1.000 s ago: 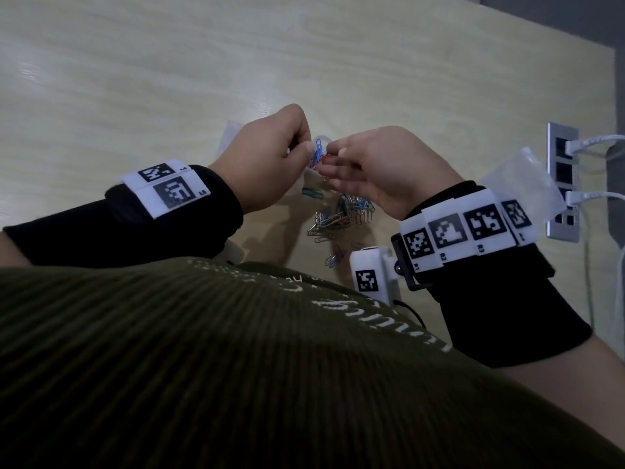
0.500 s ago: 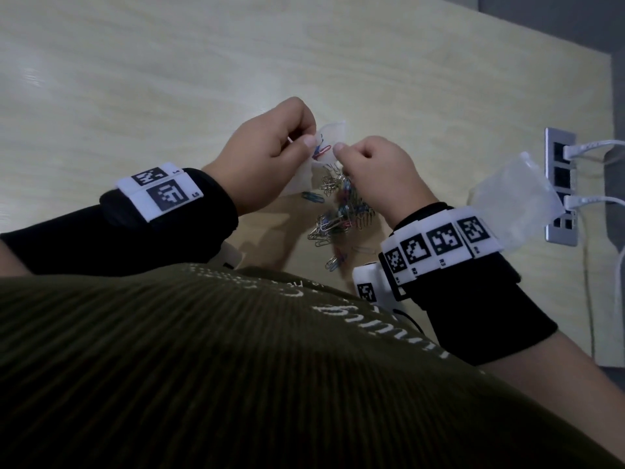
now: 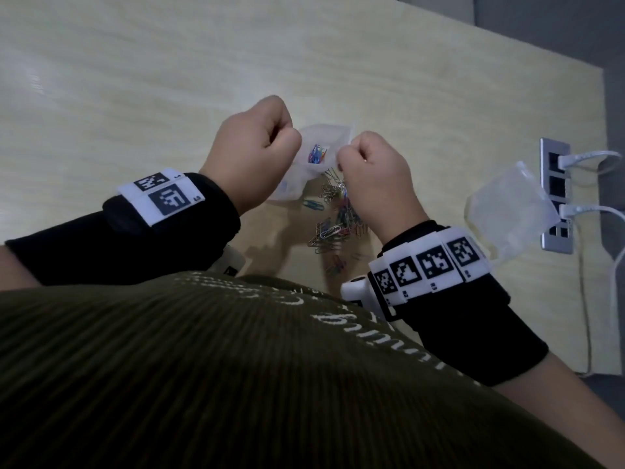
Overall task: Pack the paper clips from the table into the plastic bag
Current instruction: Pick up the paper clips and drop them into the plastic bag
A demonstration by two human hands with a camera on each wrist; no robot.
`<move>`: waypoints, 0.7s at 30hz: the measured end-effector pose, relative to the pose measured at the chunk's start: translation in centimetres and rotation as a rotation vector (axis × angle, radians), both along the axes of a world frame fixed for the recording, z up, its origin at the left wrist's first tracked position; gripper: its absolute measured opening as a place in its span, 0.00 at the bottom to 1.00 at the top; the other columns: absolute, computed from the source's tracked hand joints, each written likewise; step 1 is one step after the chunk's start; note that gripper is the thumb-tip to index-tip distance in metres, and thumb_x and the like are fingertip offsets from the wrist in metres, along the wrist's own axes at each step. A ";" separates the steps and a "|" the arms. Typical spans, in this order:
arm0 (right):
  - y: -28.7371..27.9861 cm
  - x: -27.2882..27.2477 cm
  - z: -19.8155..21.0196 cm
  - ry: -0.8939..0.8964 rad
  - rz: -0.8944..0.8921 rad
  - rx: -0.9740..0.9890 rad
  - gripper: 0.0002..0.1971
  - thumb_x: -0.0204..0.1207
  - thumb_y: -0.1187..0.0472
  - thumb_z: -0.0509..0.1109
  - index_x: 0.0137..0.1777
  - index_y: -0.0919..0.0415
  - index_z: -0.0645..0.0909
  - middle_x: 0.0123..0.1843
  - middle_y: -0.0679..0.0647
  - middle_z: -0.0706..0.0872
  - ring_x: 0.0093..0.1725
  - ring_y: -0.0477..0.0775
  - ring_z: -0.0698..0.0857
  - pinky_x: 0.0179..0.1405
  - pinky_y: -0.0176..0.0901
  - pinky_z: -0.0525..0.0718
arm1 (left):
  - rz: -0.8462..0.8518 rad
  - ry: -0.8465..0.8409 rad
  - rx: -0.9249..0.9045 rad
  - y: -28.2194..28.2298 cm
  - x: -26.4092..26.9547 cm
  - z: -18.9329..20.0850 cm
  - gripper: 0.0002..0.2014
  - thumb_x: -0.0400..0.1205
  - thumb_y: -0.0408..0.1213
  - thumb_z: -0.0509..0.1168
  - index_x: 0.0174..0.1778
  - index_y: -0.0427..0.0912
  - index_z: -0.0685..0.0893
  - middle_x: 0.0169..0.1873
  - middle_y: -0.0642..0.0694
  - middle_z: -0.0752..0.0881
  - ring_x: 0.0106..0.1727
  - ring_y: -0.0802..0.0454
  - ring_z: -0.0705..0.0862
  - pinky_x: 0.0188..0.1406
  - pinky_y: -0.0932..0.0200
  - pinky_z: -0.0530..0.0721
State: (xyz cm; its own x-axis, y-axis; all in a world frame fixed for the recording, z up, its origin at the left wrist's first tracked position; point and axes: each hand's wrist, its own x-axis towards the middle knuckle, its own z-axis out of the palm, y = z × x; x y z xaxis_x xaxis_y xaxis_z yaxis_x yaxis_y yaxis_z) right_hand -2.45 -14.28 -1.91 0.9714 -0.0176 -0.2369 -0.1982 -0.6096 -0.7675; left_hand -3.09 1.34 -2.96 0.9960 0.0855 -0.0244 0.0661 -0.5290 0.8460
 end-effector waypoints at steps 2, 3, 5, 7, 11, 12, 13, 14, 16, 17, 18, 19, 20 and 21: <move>-0.1 0.1 -0.1 0.075 0.016 0.062 0.08 0.76 0.61 0.60 0.37 0.63 0.72 0.31 0.51 0.73 0.32 0.50 0.70 0.32 0.44 0.71 | -0.026 0.014 0.010 0.1 -0.1 -0.1 0.05 0.75 0.39 0.56 0.37 0.42 0.75 0.25 0.51 0.74 0.30 0.54 0.68 0.28 0.62 0.67; -0.1 0.1 -0.1 0.096 0.026 0.094 0.08 0.76 0.61 0.60 0.38 0.65 0.72 0.32 0.52 0.74 0.33 0.50 0.71 0.33 0.47 0.72 | -0.022 -0.008 0.005 0.1 -0.2 0.0 0.04 0.76 0.38 0.57 0.37 0.43 0.74 0.25 0.52 0.73 0.29 0.55 0.68 0.28 0.63 0.67; -0.2 0.1 -0.2 0.122 0.033 0.205 0.11 0.74 0.59 0.61 0.39 0.68 0.73 0.36 0.55 0.76 0.36 0.52 0.74 0.39 0.55 0.78 | -0.004 -0.107 -0.023 0.0 -0.5 0.5 0.04 0.78 0.35 0.57 0.37 0.43 0.73 0.25 0.53 0.72 0.29 0.56 0.68 0.29 0.63 0.66; -0.2 0.4 -0.4 0.139 -0.007 0.313 0.10 0.72 0.57 0.62 0.37 0.65 0.75 0.37 0.57 0.78 0.38 0.53 0.78 0.45 0.61 0.83 | -0.013 -0.195 -0.035 -0.3 -0.5 1.1 0.04 0.78 0.34 0.57 0.38 0.45 0.72 0.25 0.54 0.71 0.28 0.60 0.69 0.29 0.65 0.66; -0.8 1.0 -1.2 0.120 -0.080 0.186 0.14 0.78 0.48 0.61 0.36 0.53 0.81 0.43 0.56 0.88 0.49 0.58 0.87 0.53 0.59 0.85 | -0.042 -0.088 0.020 -0.3 0.0 0.3 0.03 0.77 0.36 0.58 0.37 0.44 0.73 0.24 0.53 0.72 0.27 0.57 0.68 0.28 0.66 0.66; -1.3 1.1 -1.6 0.100 -0.068 0.099 0.16 0.81 0.49 0.60 0.40 0.56 0.83 0.47 0.56 0.89 0.51 0.58 0.87 0.53 0.56 0.84 | -0.037 -0.043 0.028 -0.1 0.2 -0.1 0.04 0.77 0.37 0.58 0.37 0.44 0.73 0.24 0.52 0.72 0.27 0.56 0.68 0.27 0.66 0.66; -1.7 1.2 -2.0 0.063 -0.033 -0.022 0.16 0.82 0.51 0.59 0.45 0.60 0.83 0.49 0.57 0.88 0.51 0.57 0.86 0.54 0.54 0.83 | -0.028 -0.010 0.030 0.0 0.3 -0.4 0.04 0.77 0.37 0.59 0.37 0.43 0.74 0.24 0.52 0.72 0.27 0.56 0.68 0.27 0.66 0.66; -2.0 1.3 -2.4 0.023 0.021 -0.147 0.15 0.82 0.53 0.59 0.48 0.63 0.83 0.50 0.57 0.88 0.50 0.56 0.84 0.54 0.51 0.82 | -0.021 0.014 0.032 0.2 0.3 -0.6 0.04 0.77 0.36 0.59 0.37 0.43 0.74 0.25 0.52 0.73 0.27 0.57 0.69 0.27 0.67 0.67; -2.5 1.4 -3.7 -0.006 0.143 -0.336 0.13 0.81 0.55 0.60 0.57 0.61 0.81 0.59 0.57 0.84 0.55 0.53 0.81 0.57 0.45 0.78 | -0.026 0.047 0.037 0.3 0.4 -1.0 0.05 0.78 0.37 0.61 0.35 0.45 0.75 0.25 0.53 0.74 0.26 0.61 0.72 0.27 0.70 0.68; -2.6 1.4 -4.5 0.009 0.204 -0.393 0.15 0.81 0.54 0.61 0.62 0.60 0.79 0.65 0.57 0.81 0.61 0.54 0.79 0.63 0.45 0.75 | -0.036 0.066 0.031 0.3 0.4 -1.1 0.07 0.78 0.37 0.61 0.34 0.47 0.74 0.25 0.53 0.75 0.25 0.63 0.73 0.26 0.71 0.68; -2.6 1.4 -5.4 0.020 0.261 -0.435 0.18 0.81 0.52 0.62 0.66 0.61 0.76 0.70 0.59 0.77 0.68 0.57 0.76 0.68 0.47 0.73 | -0.050 0.087 0.019 0.3 0.5 -1.2 0.09 0.78 0.37 0.62 0.32 0.48 0.73 0.25 0.53 0.76 0.23 0.64 0.74 0.27 0.70 0.70; -2.6 1.4 -6.1 0.019 0.313 -0.467 0.22 0.80 0.49 0.63 0.68 0.61 0.73 0.73 0.59 0.75 0.72 0.59 0.73 0.72 0.50 0.71 | -0.064 0.107 0.006 0.3 0.5 -1.3 0.09 0.78 0.38 0.63 0.31 0.49 0.73 0.24 0.53 0.77 0.23 0.64 0.75 0.29 0.67 0.73; -2.5 1.3 -6.6 0.007 0.364 -0.486 0.26 0.78 0.45 0.64 0.70 0.60 0.71 0.74 0.59 0.73 0.75 0.60 0.70 0.74 0.53 0.70 | -0.075 0.123 0.000 0.3 0.5 -1.3 0.09 0.78 0.38 0.64 0.31 0.48 0.74 0.24 0.53 0.79 0.23 0.64 0.76 0.31 0.63 0.75; -2.3 1.1 -6.9 -0.009 0.413 -0.491 0.30 0.75 0.41 0.65 0.72 0.58 0.69 0.76 0.57 0.72 0.76 0.60 0.68 0.76 0.55 0.69 | -0.082 0.131 0.001 0.3 0.5 -1.4 0.08 0.78 0.38 0.64 0.32 0.47 0.76 0.24 0.53 0.80 0.23 0.63 0.76 0.32 0.62 0.76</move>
